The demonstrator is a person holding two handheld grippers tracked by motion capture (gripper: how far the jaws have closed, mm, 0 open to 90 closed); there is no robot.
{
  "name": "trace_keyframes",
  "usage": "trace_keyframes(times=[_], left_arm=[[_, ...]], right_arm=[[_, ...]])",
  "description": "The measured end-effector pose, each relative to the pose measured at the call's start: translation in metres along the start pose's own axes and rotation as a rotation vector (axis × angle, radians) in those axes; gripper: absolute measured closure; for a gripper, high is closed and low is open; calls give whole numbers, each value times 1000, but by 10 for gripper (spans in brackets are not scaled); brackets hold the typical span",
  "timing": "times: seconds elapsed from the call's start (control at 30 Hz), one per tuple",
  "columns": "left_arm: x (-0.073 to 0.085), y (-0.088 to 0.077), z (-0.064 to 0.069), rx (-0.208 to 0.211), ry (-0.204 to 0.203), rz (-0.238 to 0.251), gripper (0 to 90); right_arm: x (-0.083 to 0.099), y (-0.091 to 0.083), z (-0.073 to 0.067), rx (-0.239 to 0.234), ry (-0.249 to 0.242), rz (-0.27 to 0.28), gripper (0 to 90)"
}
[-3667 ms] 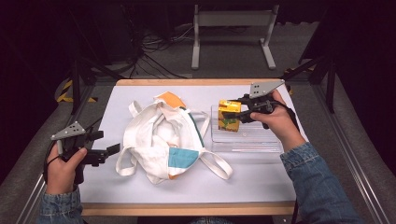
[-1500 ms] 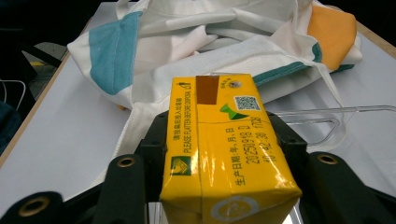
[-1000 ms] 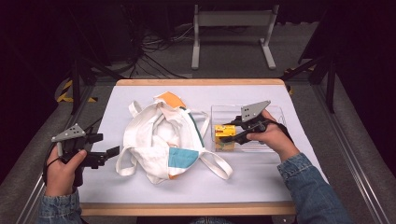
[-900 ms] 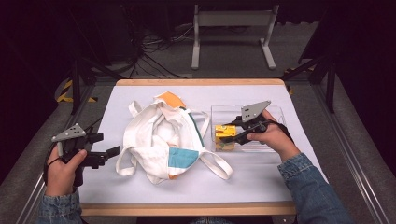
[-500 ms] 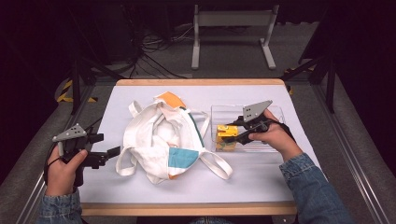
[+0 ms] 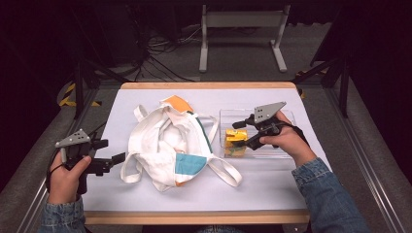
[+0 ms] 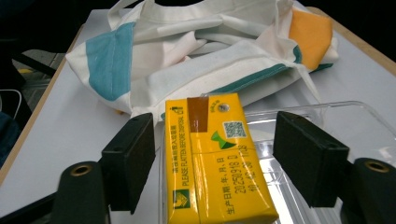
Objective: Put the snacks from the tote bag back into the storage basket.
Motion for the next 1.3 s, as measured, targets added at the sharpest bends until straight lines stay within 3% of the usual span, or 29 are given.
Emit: trace_keyframes(times=[0.23,0.57,0.7,1.3], left_arm=[[1,2,-3,-39,12,-11,37],[12,2,-2,-50,20,-18,40],[18,0,-1,-26,20,-15,39],[29,-1,6,-1,61,14,43]], right_arm=[[-13,-12,-2,66,53,42,254],[-25,-34,-13,157,105,62,231],[-28,-45,-19,183,127,71,228],[-13,-94,-35,332,197,97,227]])
Point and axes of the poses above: each handheld gripper's, and its own axes: y roughly forward along the jaws, x roughly out of its underside, z roughly to its right, the point moved 6 cm from there along y, roughly forward along the jaws
